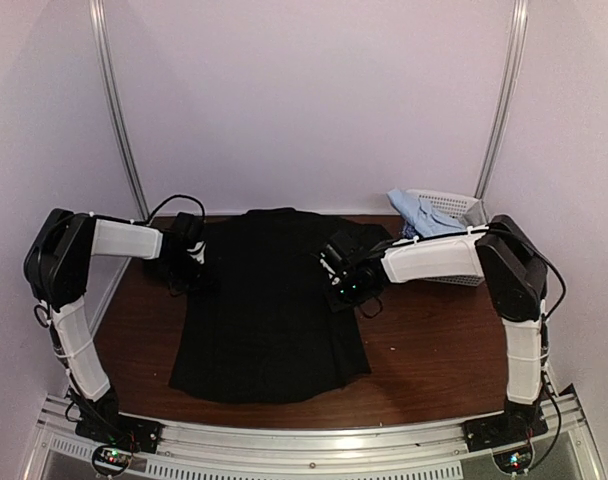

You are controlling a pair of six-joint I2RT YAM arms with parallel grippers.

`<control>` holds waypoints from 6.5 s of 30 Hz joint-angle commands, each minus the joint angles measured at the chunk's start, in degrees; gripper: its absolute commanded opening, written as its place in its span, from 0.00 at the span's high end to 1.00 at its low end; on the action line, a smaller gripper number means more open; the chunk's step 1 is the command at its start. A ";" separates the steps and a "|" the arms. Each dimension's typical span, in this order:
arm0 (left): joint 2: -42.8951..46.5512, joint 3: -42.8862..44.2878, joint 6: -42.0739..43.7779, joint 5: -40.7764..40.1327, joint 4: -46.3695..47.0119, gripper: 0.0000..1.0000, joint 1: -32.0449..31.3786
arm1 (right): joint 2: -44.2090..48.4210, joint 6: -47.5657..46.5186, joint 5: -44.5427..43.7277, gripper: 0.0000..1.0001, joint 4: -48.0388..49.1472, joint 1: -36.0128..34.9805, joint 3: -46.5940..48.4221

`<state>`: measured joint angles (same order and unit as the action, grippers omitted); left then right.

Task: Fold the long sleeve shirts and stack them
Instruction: Smooth out the flattened shirt at the center of the board, then pick up the sleeve from the corner of the board, then pass from the left arm to the right, then pick up the shirt from the corner of the board.

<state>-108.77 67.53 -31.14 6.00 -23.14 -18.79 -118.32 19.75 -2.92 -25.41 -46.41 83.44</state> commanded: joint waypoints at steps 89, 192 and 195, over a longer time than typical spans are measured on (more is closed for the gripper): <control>-1.49 1.65 -4.37 -11.86 5.63 0.78 9.68 | 1.99 0.58 -0.06 0.43 4.84 -4.34 6.33; 46.18 -41.55 -41.61 -14.98 -20.54 0.63 -29.63 | -8.66 -16.06 -2.41 1.00 6.69 3.22 37.88; 45.85 -41.27 -41.38 -14.86 -20.06 0.73 -29.69 | -8.34 -16.10 -2.32 1.00 6.56 3.17 37.85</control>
<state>-61.84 26.83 -72.20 -8.25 -45.34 -48.12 -130.30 3.38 -5.96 -18.68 -43.35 120.60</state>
